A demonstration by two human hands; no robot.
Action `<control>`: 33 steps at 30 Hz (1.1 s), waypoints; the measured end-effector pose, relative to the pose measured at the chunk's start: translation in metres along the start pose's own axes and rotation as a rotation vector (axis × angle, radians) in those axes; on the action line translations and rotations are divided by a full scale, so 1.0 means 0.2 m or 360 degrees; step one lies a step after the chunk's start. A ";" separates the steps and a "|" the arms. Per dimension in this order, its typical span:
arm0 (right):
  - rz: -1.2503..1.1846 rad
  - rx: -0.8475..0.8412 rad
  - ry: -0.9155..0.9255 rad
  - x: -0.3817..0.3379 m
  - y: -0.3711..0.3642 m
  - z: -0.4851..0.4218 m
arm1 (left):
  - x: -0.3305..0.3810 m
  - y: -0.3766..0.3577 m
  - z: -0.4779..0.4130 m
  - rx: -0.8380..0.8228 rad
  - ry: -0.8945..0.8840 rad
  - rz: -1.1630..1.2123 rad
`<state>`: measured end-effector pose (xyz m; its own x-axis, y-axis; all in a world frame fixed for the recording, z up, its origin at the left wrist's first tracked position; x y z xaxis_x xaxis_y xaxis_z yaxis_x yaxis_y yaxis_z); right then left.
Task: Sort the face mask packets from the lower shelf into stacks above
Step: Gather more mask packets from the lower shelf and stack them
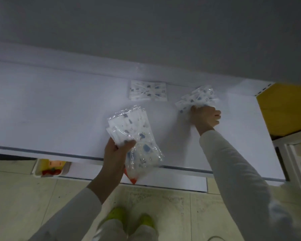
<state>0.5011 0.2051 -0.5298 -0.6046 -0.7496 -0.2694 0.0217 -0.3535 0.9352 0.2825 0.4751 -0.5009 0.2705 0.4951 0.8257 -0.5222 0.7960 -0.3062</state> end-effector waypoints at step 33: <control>0.0147 -0.0810 0.1562 -0.35 0.06 1.10 | -0.01 0.06 -0.05 0.0121 0.0124 0.0386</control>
<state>0.3681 0.3766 -0.4496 0.3048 -0.8231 -0.4791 0.4946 -0.2931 0.8182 0.2837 0.4869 -0.5102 0.1897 0.6959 0.6926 -0.6378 0.6237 -0.4520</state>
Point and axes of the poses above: each hand's wrist, its own z-axis away from the middle knuckle, its own y-axis out of the back of the hand, x = y × z, the point moved 7 cm from there along -z, towards the middle knuckle, and after that the axes turned 5 degrees about z, right-handed, at the moved point
